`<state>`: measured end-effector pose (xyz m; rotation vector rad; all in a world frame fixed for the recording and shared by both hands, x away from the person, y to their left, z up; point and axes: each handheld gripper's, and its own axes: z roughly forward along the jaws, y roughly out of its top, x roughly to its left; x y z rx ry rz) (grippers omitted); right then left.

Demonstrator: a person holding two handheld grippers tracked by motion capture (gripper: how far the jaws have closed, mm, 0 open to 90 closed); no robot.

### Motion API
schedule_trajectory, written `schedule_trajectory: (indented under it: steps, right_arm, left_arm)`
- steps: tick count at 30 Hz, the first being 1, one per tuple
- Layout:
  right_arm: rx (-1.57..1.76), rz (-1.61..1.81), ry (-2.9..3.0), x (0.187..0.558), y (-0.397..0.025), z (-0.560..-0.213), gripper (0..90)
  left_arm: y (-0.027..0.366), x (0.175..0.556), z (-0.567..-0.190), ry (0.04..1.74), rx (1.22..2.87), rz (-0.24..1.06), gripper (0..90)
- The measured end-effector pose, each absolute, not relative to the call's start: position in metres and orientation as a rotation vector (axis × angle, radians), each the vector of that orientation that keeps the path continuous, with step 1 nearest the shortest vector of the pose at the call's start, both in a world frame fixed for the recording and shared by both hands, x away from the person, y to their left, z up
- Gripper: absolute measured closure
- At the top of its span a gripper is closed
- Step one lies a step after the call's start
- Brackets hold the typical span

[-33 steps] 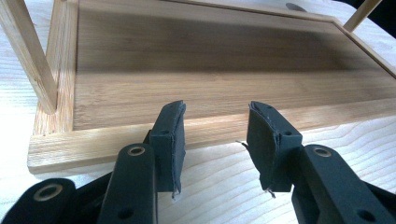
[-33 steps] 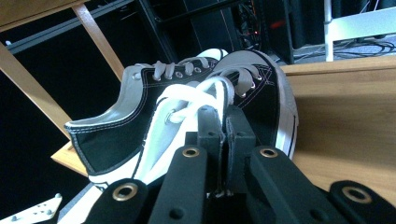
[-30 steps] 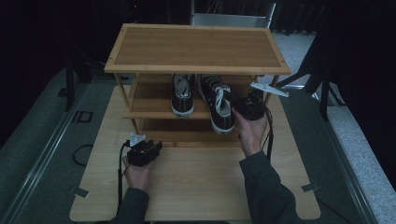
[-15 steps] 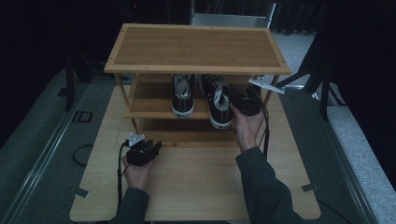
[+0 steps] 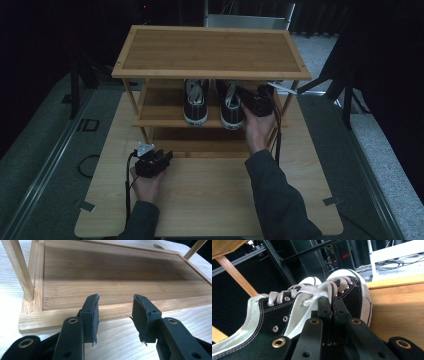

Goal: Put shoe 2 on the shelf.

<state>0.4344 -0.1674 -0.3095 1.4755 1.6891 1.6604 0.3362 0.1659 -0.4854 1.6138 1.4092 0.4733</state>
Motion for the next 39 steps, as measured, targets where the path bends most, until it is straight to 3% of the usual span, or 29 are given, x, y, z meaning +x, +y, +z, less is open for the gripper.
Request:
schedule_trajectory:
  steps: [39]
  right_arm:
    - [1.526, 1.708, 1.624, 0.433, -0.143, -0.316, 84.5]
  left_arm:
    - [0.163, 0.335, -0.483, 1.390, 1.602, 0.470, 57.2]
